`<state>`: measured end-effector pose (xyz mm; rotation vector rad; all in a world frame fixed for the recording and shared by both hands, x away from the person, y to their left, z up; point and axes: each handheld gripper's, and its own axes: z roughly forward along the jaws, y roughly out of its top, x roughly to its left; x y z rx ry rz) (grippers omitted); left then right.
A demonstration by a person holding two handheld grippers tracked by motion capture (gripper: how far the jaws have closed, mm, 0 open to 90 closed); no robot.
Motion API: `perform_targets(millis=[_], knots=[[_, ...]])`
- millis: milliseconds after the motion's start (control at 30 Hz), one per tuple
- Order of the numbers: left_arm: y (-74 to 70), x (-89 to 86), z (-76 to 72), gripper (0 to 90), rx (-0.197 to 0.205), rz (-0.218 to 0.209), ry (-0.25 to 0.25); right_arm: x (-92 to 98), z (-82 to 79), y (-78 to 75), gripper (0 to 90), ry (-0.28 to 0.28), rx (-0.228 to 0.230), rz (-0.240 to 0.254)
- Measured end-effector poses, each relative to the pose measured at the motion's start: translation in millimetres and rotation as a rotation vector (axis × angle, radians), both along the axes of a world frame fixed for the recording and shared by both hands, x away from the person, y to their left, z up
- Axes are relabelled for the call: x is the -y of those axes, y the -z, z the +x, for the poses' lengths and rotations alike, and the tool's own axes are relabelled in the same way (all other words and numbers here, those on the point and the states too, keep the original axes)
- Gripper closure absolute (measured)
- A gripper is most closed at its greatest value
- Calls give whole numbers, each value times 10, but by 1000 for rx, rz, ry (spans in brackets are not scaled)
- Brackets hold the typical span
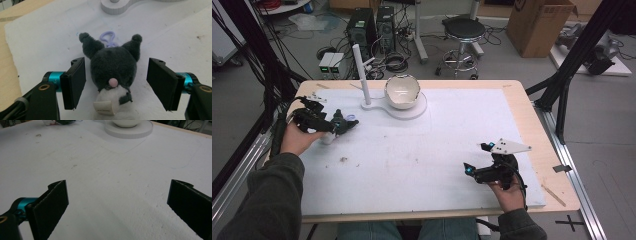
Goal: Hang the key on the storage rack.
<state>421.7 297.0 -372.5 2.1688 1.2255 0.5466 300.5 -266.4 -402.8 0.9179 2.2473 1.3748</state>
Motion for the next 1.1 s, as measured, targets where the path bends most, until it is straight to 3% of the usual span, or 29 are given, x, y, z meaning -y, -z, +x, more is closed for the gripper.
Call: perform_targets(millis=[467,633,1100], knots=[[197,19,40,333,-49,30,-3,-3,-7,-1,27,-2,-5,3],[257,57,64,345,-69,71,-19,-4,-5,2,27,-3,-4,2],[318,152,72,394,-70,140,-4,8,-14,-7,27,-2,-7,14]])
